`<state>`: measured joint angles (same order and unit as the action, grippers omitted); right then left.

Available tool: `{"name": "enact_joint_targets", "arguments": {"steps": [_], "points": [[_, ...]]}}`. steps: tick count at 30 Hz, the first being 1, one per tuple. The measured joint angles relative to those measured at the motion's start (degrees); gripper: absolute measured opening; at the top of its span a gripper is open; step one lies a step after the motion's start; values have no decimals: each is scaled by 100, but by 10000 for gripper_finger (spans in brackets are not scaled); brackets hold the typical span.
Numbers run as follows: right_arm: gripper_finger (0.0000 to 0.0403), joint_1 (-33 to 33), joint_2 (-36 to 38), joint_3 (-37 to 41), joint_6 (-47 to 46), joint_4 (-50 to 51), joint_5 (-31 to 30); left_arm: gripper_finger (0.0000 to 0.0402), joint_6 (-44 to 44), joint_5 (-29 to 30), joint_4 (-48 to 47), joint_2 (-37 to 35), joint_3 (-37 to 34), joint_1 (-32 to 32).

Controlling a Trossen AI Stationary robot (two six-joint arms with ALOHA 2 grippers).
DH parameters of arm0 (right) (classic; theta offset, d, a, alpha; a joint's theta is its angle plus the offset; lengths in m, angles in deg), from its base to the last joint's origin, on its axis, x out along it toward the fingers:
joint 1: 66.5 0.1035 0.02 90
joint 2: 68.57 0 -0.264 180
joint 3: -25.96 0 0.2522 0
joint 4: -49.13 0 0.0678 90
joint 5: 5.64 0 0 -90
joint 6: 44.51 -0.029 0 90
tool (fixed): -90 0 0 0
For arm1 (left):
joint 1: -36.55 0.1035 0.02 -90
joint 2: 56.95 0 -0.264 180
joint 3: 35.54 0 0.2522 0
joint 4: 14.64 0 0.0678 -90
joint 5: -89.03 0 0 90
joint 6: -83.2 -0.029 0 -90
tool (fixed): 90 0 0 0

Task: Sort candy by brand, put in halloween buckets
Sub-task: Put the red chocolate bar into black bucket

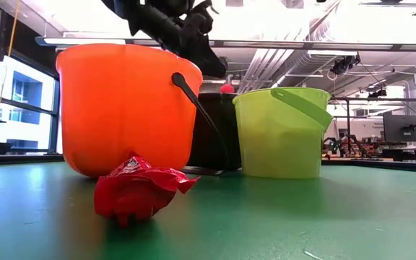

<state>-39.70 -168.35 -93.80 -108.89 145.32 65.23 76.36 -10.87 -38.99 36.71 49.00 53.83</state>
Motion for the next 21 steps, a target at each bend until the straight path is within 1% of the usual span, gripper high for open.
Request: {"name": "enact_joint_targets", "arguments": {"steps": [3,7,9,12,13,16,19,21], "points": [[233,-127,0,-6,-220,3,-37,153,194,-179,-45,-179,0,-6],[233,-382,-7,-232,-479,24,-445,201,379,-212,-321,-729,0,-9],[233,-560,-7,-415,-539,187,-716,217,465,-272,-517,-1109,0,-9],[233,-1034,2,-634,-891,804,-961,229,570,-586,-830,-1691,0,-20],[233,-1261,43,-626,-715,772,-961,230,629,-628,-854,-1885,-31,-51],[233,-2115,281,-394,365,566,-738,231,741,-506,-662,-2438,-247,-154],[233,-3335,482,-49,1468,404,-562,232,1074,-284,-241,-2889,-610,-202],[233,-4210,556,269,2343,-257,-75,232,1356,-27,26,-3138,-878,-242]]}}
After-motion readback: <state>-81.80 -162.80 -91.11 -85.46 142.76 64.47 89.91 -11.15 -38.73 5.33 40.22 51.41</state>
